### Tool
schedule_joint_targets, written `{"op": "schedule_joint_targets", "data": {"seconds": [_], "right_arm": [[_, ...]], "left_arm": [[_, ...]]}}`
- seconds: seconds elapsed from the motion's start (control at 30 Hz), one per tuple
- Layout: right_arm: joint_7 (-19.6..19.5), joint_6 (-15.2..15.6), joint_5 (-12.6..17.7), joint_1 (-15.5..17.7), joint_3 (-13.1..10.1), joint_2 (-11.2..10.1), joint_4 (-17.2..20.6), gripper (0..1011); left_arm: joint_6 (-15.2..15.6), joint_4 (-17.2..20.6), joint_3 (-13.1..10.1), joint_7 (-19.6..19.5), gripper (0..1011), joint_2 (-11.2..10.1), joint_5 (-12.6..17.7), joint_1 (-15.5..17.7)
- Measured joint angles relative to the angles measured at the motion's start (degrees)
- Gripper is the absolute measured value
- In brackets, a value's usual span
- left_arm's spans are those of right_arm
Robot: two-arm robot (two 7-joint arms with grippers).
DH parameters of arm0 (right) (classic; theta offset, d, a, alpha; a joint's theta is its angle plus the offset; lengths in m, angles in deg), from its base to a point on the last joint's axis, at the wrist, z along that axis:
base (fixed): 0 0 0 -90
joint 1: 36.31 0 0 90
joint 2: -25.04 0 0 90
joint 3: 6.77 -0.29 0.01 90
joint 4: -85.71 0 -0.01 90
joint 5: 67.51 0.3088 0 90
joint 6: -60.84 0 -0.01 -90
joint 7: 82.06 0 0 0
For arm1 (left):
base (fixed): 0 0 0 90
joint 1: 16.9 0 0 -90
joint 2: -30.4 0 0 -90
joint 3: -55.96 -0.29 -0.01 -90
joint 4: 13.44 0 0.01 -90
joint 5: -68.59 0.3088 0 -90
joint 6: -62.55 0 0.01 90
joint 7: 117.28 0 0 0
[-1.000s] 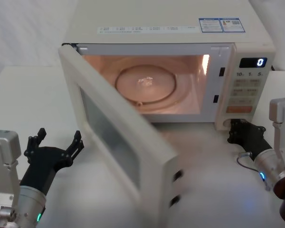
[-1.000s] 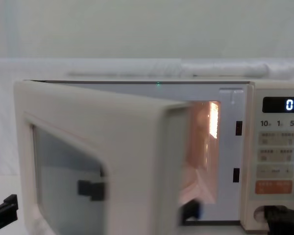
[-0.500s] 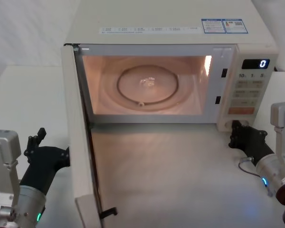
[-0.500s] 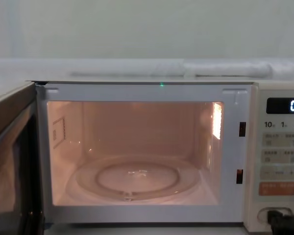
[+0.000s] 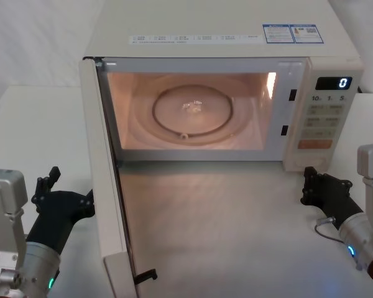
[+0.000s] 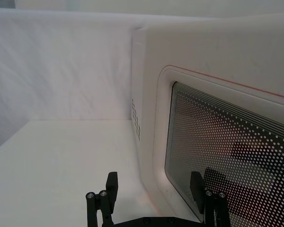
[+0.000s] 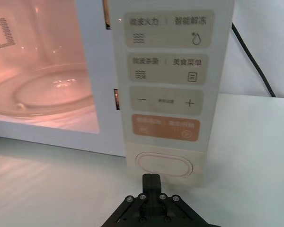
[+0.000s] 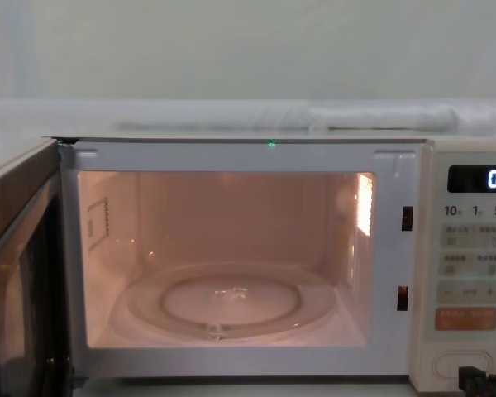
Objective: Press the button to open the microwave door with one hand; close the microwave door with the other hand.
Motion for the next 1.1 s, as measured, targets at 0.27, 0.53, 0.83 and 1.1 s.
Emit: {"op": "schedule_joint_targets", "data": {"seconds": [0.27,0.53,0.83,1.1], "right_arm": [[0.4,0.81,-0.03,2.83,0.51,-0.8,4.27,0],[0.9,1.93,0.29,5.03,0.32,-2.27,8.15,0],[1.15,2.87,1.67,6.53,-2.19,-4.48,12.47,0],[1.45,2.68,3.43,7.01,-5.0,-6.1,15.05,0]], "left_arm": [[0.0,0.0,0.0,0.0,1001,0.0,0.0,0.0],[0.0,0.0,0.0,0.0,1001,0.0,0.0,0.0],[0.0,0.0,0.0,0.0,1001,0.0,0.0,0.0],[0.0,0.0,0.0,0.0,1001,0.0,0.0,0.0]]}}
